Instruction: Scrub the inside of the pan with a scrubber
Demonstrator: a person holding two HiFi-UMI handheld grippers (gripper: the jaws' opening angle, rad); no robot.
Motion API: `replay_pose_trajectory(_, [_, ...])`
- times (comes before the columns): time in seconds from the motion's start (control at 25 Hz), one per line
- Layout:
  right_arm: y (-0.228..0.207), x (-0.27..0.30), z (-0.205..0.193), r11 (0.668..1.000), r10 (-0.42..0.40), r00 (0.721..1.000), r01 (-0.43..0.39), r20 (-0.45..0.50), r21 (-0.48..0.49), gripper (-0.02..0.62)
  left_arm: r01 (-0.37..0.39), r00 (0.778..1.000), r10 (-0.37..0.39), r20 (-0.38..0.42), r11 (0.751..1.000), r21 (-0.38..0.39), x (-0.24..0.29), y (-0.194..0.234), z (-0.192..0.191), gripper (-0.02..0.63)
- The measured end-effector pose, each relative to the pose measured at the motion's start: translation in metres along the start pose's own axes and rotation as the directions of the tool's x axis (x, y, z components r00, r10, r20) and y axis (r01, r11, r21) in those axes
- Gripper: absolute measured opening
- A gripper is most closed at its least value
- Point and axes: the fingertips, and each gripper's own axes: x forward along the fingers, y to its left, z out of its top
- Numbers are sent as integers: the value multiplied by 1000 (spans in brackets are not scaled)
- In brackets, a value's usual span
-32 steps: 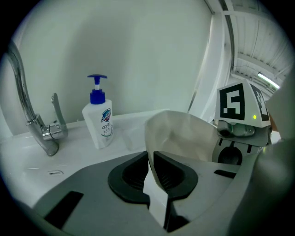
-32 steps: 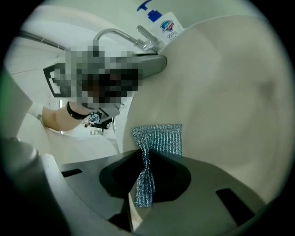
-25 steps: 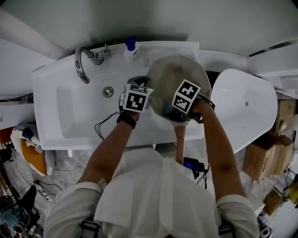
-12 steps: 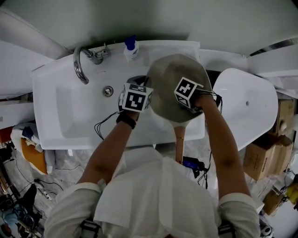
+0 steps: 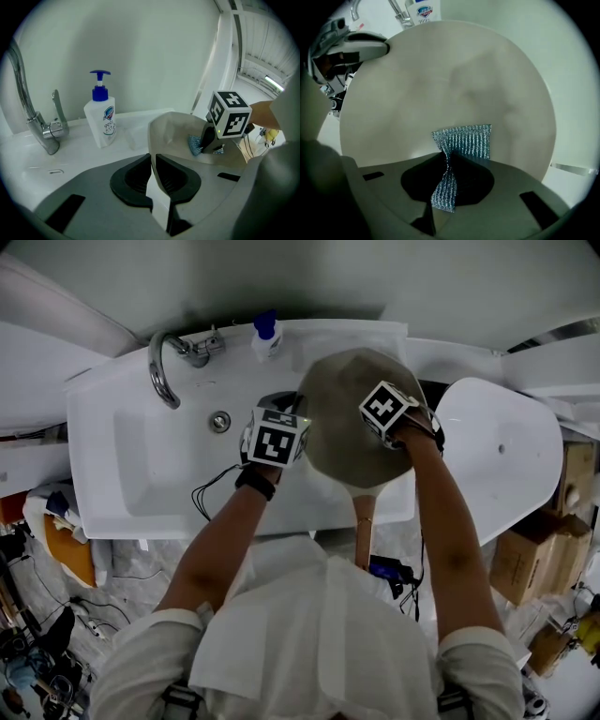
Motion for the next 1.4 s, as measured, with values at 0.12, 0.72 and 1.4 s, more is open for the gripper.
replay_pose_trajectory(0.12, [-15, -7, 14, 996, -86, 992, 82, 88, 43, 48, 6, 1000, -6, -3, 1000, 0, -1, -1, 0, 44])
replay_pose_trajectory(0.72, [17, -19, 102, 992, 25, 891, -77, 454, 96, 47, 7, 1000, -7, -11, 1000, 6, -1, -1, 1, 44])
replay_pose_trajectory(1.4, [126, -8, 45, 922, 377, 905, -346, 197, -175, 46, 11, 1000, -11, -12, 1000, -7, 0, 0, 0, 43])
